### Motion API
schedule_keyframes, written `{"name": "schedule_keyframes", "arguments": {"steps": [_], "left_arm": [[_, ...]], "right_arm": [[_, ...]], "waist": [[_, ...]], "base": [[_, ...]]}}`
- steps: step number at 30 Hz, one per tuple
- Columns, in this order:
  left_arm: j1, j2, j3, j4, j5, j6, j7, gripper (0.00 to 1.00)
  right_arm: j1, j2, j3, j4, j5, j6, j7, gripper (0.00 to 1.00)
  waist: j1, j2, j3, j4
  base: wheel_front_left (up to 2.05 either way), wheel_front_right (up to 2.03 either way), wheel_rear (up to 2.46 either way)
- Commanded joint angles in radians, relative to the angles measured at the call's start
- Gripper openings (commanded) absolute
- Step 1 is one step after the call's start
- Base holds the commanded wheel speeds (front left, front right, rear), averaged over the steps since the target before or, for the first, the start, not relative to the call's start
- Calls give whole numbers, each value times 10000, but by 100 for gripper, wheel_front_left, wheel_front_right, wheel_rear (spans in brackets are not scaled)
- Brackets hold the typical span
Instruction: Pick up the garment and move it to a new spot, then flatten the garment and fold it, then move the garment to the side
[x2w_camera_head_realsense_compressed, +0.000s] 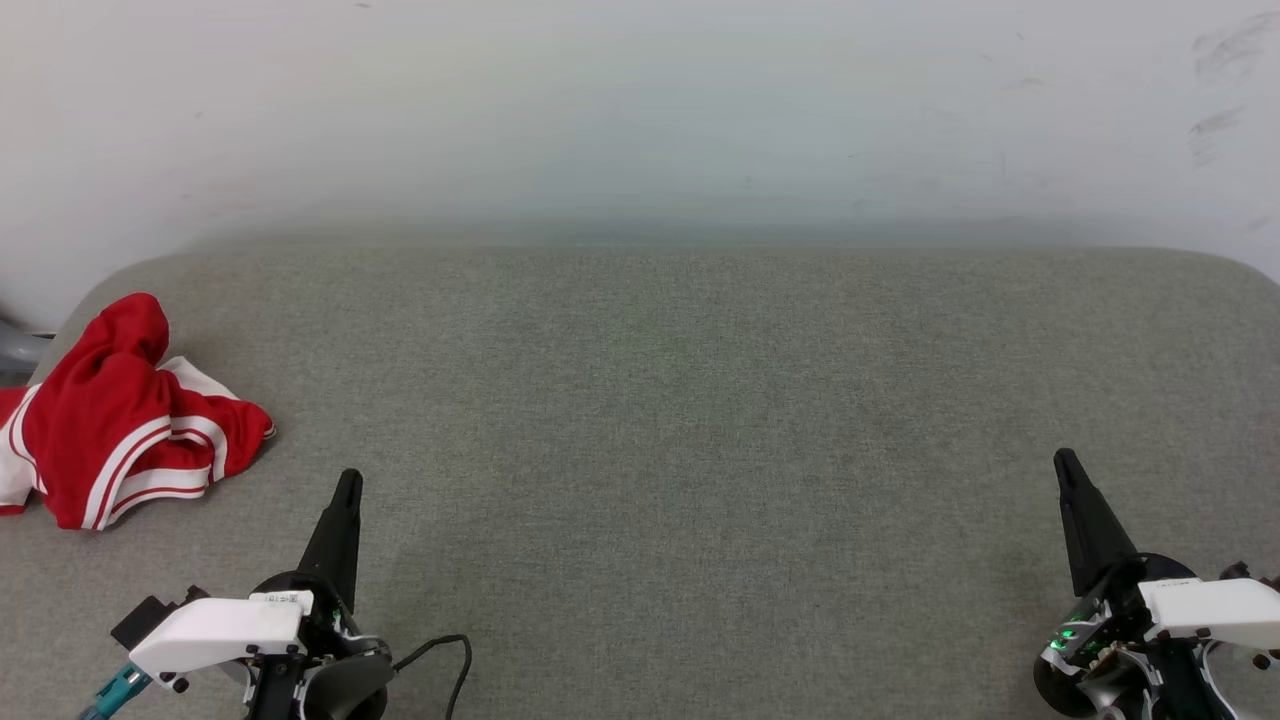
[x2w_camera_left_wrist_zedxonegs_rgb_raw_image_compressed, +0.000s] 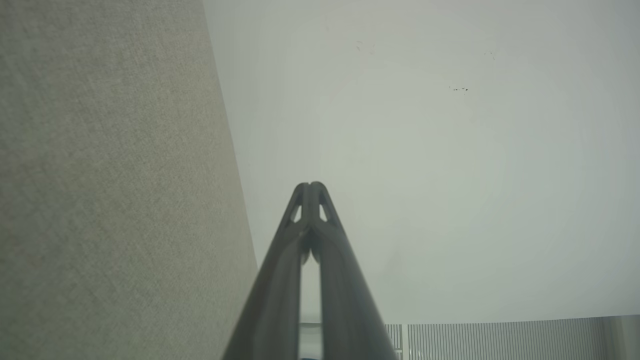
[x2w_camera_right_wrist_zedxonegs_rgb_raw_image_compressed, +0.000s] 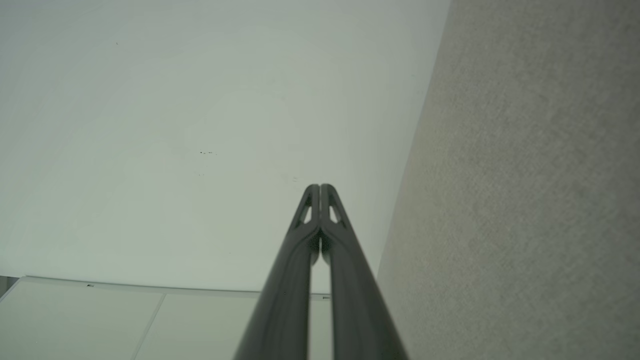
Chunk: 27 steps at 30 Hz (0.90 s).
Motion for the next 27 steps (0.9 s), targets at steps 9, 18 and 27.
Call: {"name": "schedule_keyframes", "arguments": {"steps": [9,18,27], "left_arm": [[-62,-14,26,-11,-21,-21,18,0],[-62,-14,26,-11,-21,-21,18,0],[-62,-14,25,-11,-21,-21,18,0]], "right_arm": [[-110,33,3,2,-46,-3,6,0],[-110,33,3,2,-46,-3,6,0],[-110,33,3,2,-46,-3,5,0]], "waist": [[0,0,0,0],[0,0,0,0],[0,0,0,0]], "base": [[0,0,0],[0,0,0],[0,0,0]]}}
